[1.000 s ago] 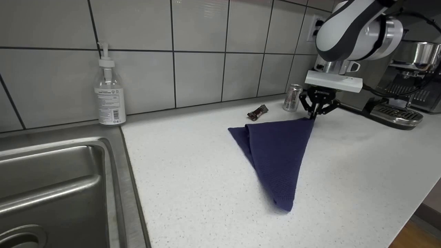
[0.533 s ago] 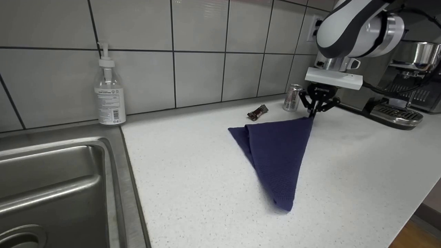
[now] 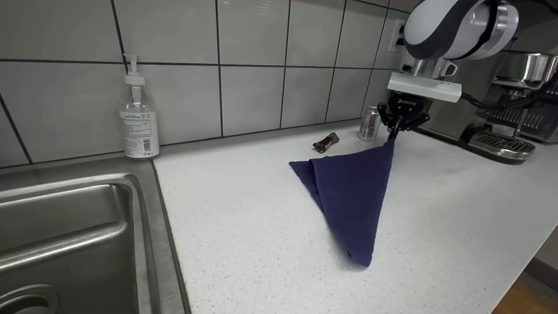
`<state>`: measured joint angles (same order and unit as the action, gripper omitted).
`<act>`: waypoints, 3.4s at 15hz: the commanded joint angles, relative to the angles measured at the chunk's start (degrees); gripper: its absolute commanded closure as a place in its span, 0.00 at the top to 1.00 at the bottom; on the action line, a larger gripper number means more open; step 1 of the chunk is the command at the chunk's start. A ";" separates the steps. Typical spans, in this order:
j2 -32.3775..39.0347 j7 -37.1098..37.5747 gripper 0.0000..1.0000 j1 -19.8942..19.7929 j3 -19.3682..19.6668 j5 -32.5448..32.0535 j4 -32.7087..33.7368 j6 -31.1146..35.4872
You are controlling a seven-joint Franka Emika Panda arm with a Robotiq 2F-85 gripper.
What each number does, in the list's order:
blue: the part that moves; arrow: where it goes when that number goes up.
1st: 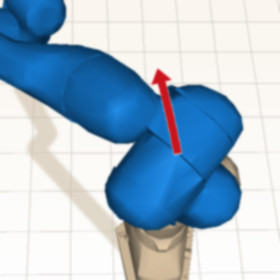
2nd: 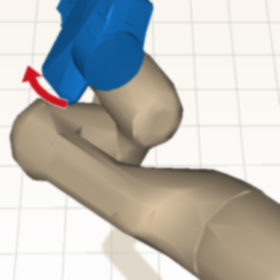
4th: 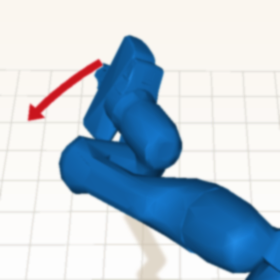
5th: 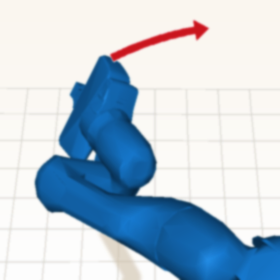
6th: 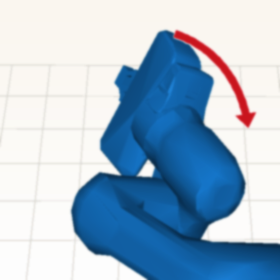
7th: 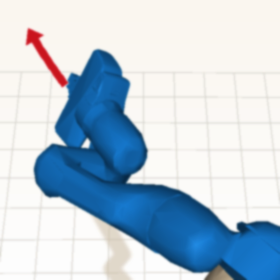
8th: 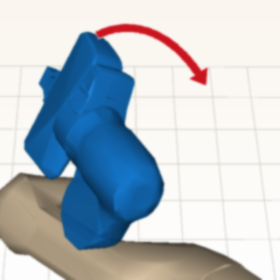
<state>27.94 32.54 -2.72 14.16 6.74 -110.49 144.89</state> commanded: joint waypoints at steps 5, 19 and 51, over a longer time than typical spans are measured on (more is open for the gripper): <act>-6.12 -0.63 0.01 1.57 -0.67 -1.00 -5.44 2.17; -16.19 2.99 0.01 6.73 -1.91 -5.53 -16.36 5.39; -28.30 11.85 0.01 7.12 -13.42 -13.09 -30.39 6.55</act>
<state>1.83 42.79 5.16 1.85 -4.56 -139.19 150.86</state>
